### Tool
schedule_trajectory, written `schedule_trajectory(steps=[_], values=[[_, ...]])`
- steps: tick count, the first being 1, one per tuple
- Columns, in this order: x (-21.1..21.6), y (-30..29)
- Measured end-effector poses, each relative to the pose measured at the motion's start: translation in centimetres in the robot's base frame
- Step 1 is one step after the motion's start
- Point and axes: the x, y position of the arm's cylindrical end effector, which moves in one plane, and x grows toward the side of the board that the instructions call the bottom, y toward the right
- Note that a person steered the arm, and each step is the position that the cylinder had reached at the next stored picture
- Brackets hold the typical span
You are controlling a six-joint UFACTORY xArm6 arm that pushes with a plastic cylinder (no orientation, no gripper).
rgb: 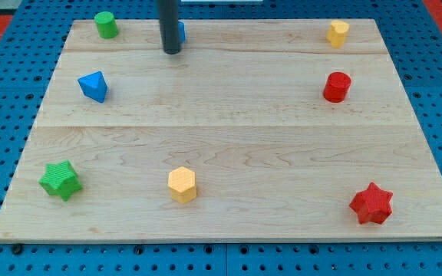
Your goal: Point your arm at the blue triangle
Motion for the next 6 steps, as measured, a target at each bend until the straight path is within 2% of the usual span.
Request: schedule_trajectory(steps=[1,3,5,6], values=[[-1.7,-2.0],[-2.9,1.2],[10.5,0.6],[14.5,-5.0]])
